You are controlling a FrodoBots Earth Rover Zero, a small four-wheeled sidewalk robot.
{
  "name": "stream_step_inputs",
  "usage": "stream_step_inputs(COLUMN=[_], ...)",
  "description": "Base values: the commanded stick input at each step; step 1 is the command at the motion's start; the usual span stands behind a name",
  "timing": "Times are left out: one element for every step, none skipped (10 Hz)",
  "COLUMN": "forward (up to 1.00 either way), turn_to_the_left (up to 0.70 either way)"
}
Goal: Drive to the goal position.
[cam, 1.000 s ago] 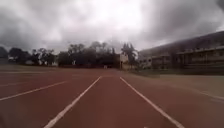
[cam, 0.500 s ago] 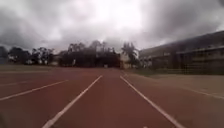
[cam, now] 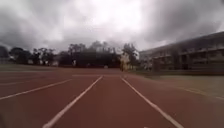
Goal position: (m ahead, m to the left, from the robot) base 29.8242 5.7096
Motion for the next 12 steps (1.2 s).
stream_step_inputs(forward=[0.67, 0.67, 0.67, 0.67, 0.67, 0.67, 0.67, 0.67, 0.67, 0.67, 0.67, 0.67], turn_to_the_left=[0.00, 0.00, 0.00, 0.00, 0.00, 0.00, 0.00, 0.00, 0.00, 0.00, 0.00, 0.00])
